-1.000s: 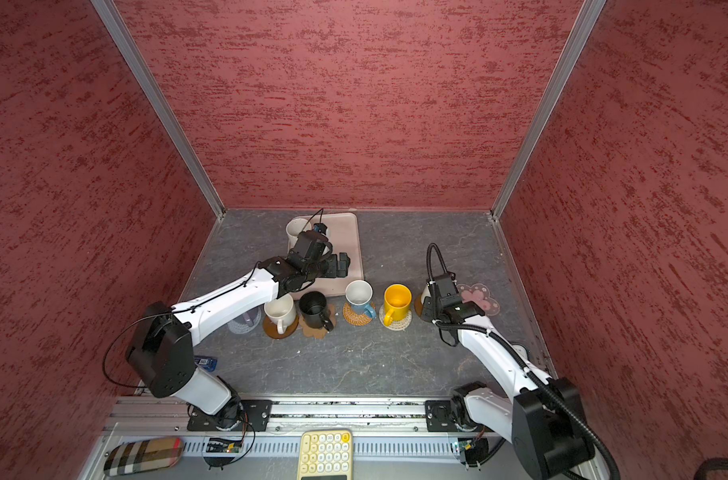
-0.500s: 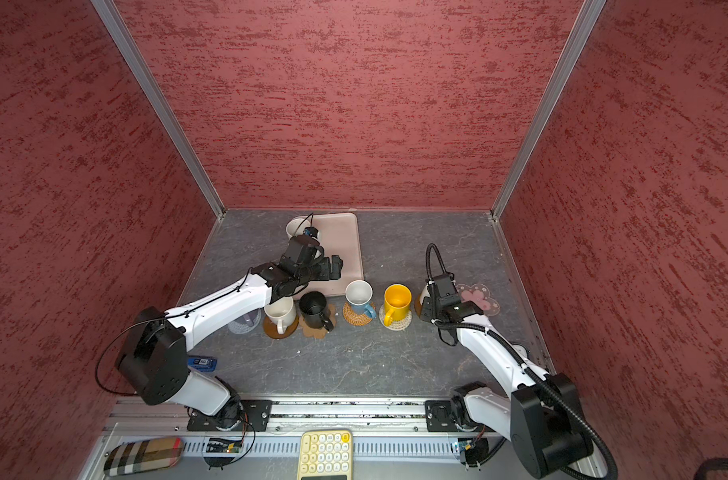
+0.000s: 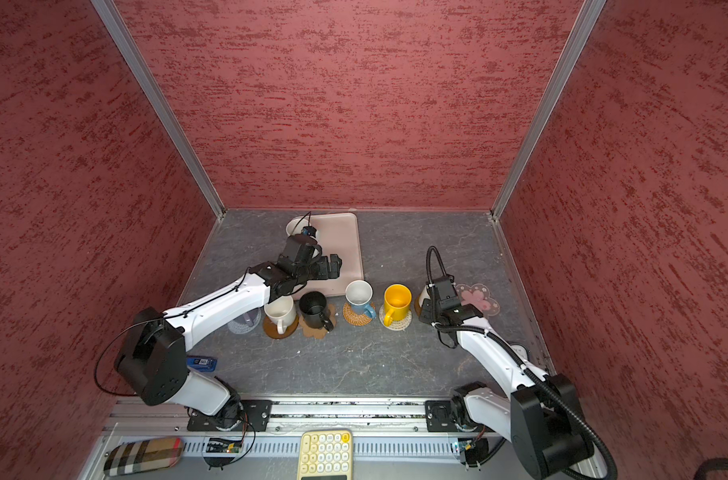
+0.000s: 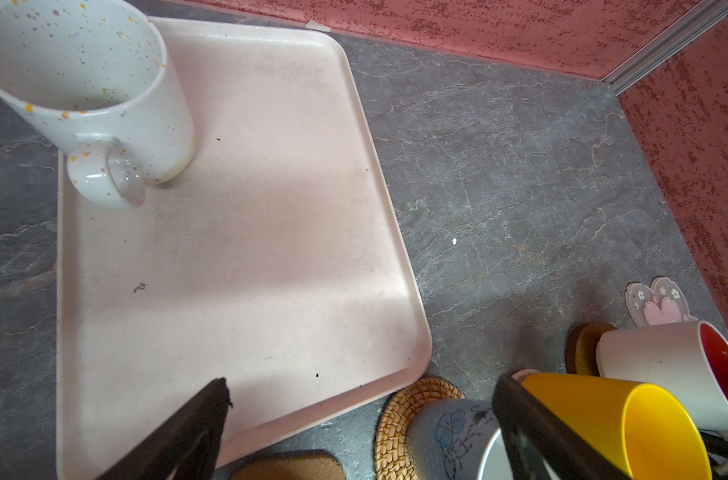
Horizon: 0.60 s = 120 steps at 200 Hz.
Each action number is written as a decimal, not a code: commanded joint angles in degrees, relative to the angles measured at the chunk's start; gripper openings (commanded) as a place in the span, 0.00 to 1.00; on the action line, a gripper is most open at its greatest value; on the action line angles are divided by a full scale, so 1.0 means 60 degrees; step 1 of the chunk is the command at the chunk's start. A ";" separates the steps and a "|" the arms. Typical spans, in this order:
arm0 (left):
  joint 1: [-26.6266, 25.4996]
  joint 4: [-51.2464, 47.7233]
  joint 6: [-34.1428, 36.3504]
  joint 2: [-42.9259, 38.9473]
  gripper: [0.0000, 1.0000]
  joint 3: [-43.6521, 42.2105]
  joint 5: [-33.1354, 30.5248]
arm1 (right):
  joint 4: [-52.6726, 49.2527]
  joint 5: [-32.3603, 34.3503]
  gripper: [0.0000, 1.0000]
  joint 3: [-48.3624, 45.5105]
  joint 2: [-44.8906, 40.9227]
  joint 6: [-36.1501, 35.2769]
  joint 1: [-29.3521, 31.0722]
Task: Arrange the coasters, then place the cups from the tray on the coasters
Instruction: 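Lower the red-lined mug onto the coaster beside the yellow mug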
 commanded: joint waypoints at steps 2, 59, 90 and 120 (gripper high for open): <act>0.0077 0.0061 -0.0019 -0.0310 0.99 -0.0122 -0.0086 | 0.0442 0.0483 0.06 0.0170 -0.0167 -0.0255 -0.0046; 0.0242 0.0022 -0.0063 -0.0459 1.00 -0.0101 -0.0014 | 0.0442 0.0255 0.23 0.0091 -0.0263 -0.0255 -0.0055; 0.0305 -0.0111 -0.0077 -0.0520 1.00 -0.0114 -0.0078 | 0.0457 0.0115 0.27 0.0068 -0.0395 -0.0242 -0.0046; 0.0385 -0.0171 -0.0077 -0.0746 0.99 -0.0222 -0.0165 | 0.0398 -0.0032 0.33 0.0119 -0.0439 -0.0235 -0.0050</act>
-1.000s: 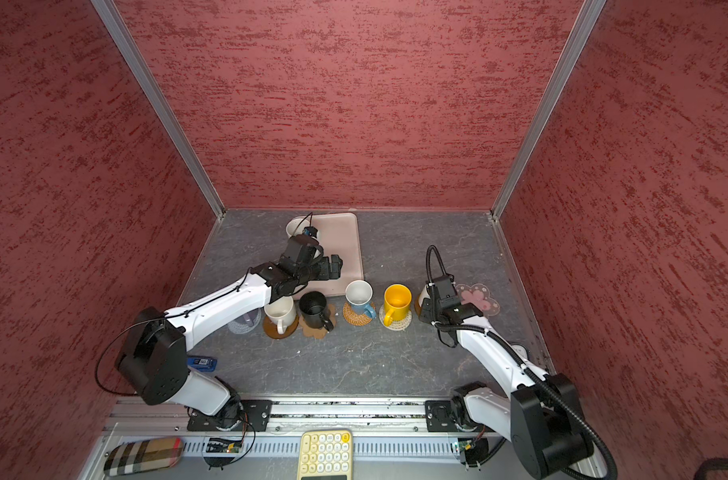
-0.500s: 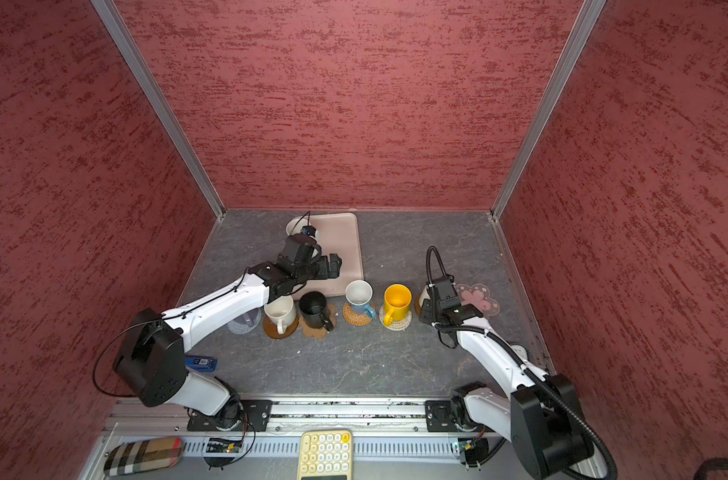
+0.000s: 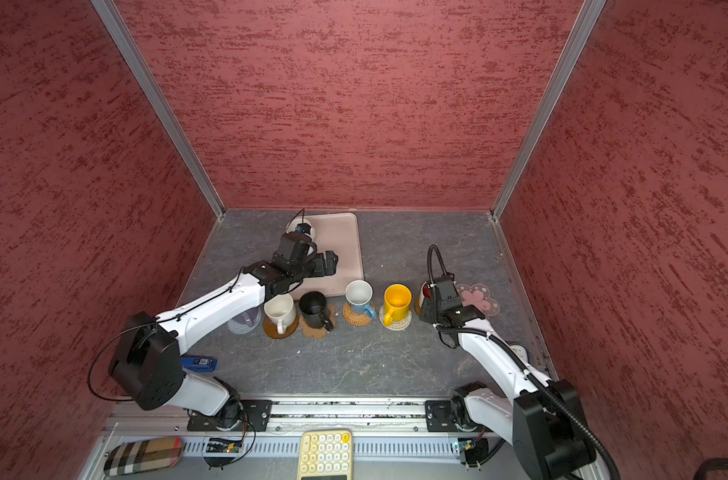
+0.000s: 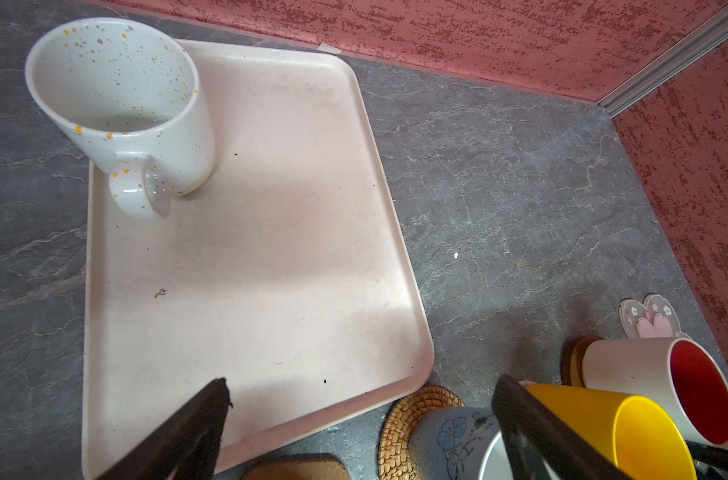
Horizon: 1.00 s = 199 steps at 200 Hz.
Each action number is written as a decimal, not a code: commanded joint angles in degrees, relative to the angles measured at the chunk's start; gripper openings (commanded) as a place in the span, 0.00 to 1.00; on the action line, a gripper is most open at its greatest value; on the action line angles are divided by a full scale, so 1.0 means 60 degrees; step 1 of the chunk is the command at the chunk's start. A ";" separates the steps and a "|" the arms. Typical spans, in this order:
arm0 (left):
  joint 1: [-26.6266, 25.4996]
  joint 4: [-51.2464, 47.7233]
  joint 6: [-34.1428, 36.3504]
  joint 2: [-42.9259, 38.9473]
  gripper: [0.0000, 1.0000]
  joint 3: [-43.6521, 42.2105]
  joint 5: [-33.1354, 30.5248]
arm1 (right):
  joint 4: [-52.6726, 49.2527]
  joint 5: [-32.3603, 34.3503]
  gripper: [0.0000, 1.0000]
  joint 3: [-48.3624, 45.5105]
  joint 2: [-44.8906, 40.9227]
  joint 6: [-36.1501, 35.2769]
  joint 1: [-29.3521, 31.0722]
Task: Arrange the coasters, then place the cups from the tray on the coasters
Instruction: 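Lower the red-lined mug onto the coaster beside the yellow mug, then open the right gripper and raise it while the left gripper moves toward the speckled mug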
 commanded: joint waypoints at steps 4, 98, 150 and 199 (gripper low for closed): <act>0.0116 -0.0125 -0.0037 -0.0469 0.99 -0.0208 -0.0158 | 0.0274 -0.0098 0.34 0.0121 -0.0191 0.0012 -0.0050; 0.0468 -0.0509 -0.0111 -0.1209 0.99 -0.0261 -0.0056 | -0.0421 -0.0442 0.41 0.0565 -0.1220 -0.0019 -0.0049; 0.0616 -0.1303 -0.0030 -0.1787 0.99 -0.0061 -0.0229 | -0.0197 -0.0884 0.46 0.0995 -0.1664 -0.0648 -0.0046; 0.1074 -0.2649 0.0196 -0.2472 1.00 0.0274 -0.0172 | 0.1592 -0.1663 0.47 0.1340 -0.1392 -0.0251 -0.0046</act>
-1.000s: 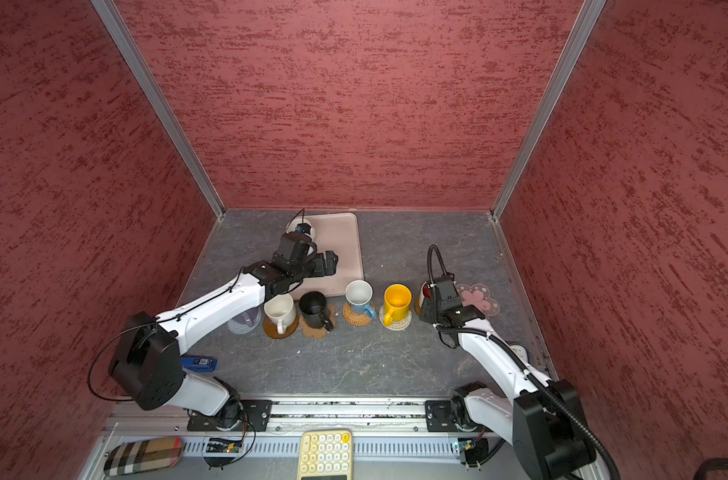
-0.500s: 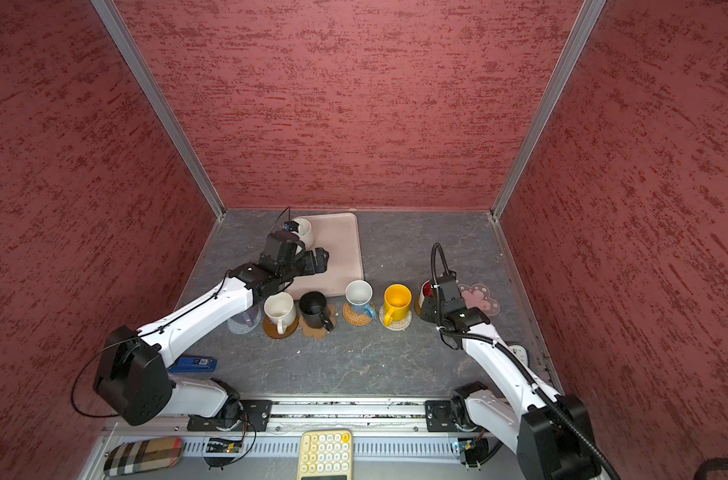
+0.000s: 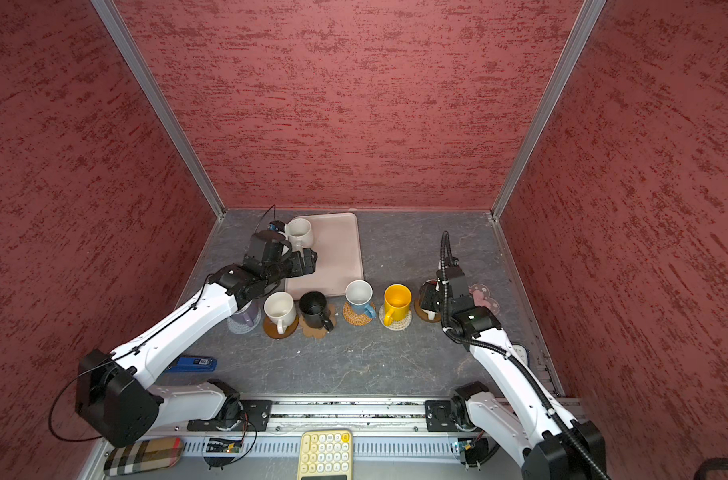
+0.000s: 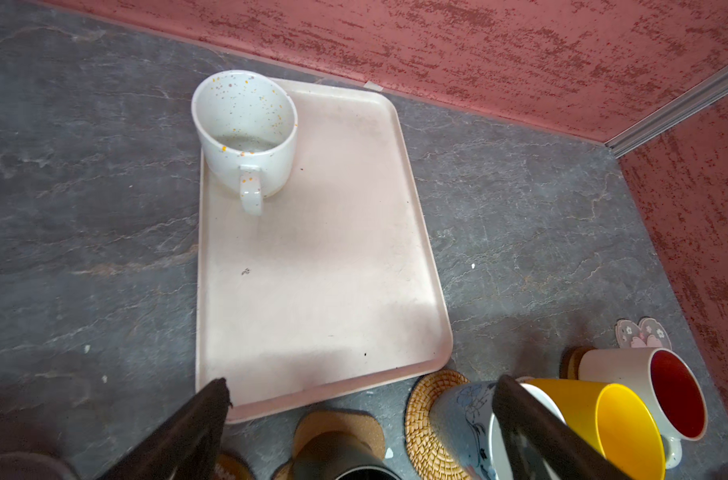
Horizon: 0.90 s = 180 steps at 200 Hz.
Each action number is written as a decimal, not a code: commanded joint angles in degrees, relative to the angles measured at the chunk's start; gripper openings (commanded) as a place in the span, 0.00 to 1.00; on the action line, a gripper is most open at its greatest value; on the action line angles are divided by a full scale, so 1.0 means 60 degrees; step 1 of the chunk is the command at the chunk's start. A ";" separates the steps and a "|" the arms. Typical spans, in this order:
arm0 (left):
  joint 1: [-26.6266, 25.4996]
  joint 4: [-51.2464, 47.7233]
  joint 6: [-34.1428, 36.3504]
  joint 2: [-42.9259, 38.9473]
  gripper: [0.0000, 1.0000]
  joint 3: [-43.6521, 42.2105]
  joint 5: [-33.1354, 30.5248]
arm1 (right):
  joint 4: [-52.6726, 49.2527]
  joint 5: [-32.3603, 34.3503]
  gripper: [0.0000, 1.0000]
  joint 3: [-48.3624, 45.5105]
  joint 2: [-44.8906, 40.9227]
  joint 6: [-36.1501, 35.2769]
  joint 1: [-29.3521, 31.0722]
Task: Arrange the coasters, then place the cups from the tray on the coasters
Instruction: 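Open the right gripper and raise it while the left gripper moves toward the speckled mug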
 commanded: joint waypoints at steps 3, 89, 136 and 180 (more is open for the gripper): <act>0.0240 -0.0998 0.0218 -0.0474 1.00 0.0438 -0.0021 | 0.1447 -0.0816 0.47 0.0345 0.0181 0.0206 -0.0046; 0.1752 -0.2567 0.0716 -0.0064 0.79 0.0766 0.0982 | 0.3591 -0.2056 0.48 0.1134 0.2165 0.0673 -0.0050; 0.2387 -0.2278 0.0898 0.1202 0.69 0.1054 0.1722 | 0.4941 -0.2271 0.49 0.1256 0.3083 0.1045 -0.0046; 0.2505 -0.2140 0.0805 0.2840 0.68 0.2189 0.1815 | 0.5423 -0.2010 0.49 0.1199 0.3533 0.0877 -0.0058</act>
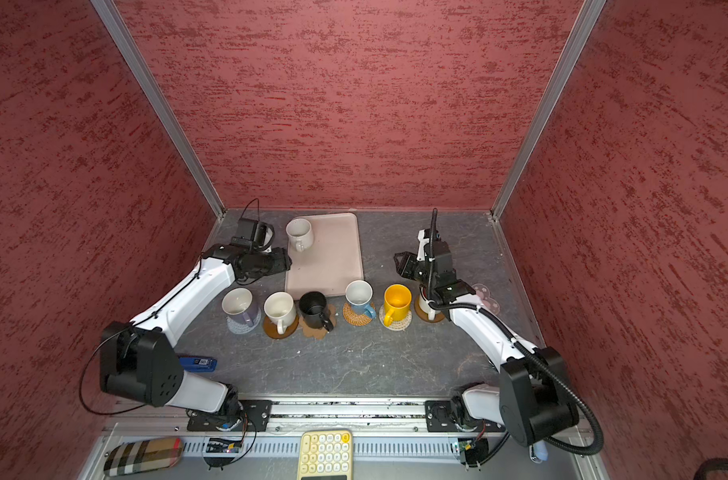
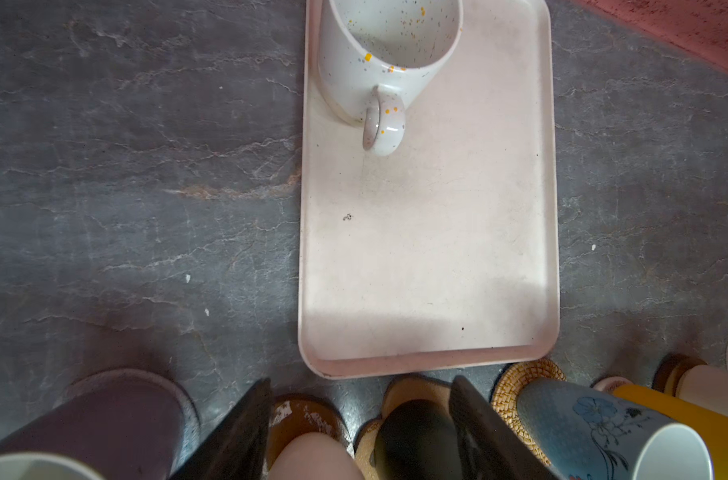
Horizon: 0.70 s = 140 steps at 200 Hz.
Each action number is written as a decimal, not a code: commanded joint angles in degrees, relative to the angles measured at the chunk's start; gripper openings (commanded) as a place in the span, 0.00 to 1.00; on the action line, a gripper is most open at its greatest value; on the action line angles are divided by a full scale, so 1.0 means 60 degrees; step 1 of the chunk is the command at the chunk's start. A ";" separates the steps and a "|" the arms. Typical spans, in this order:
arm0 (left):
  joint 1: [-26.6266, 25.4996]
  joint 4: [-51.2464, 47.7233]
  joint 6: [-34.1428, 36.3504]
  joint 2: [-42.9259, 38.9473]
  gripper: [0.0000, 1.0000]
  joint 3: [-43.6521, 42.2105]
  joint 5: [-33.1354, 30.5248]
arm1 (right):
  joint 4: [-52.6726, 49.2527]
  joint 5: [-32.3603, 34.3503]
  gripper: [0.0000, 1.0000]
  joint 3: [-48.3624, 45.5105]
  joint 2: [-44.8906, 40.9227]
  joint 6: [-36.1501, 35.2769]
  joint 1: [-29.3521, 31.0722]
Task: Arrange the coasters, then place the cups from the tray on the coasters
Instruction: 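Open the right gripper and raise it while the left gripper moves toward the speckled mug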
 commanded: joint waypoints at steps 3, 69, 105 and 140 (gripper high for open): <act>0.0085 0.0128 0.0119 0.0723 0.68 0.0753 0.0156 | 0.0817 0.0104 0.50 0.0173 0.0144 -0.0021 -0.0051; -0.0034 -0.0255 0.0092 0.2969 0.67 0.2727 -0.0730 | 0.1554 0.0242 0.51 -0.0396 0.0104 -0.0164 -0.0055; -0.0108 -0.0312 0.0090 0.3878 0.63 0.3540 -0.0856 | 0.1792 0.0343 0.52 -0.0642 -0.0043 -0.0149 -0.0046; -0.0137 -0.0590 0.0179 0.4670 0.61 0.4406 -0.0880 | 0.1908 0.0278 0.52 -0.0677 -0.0024 -0.0109 -0.0047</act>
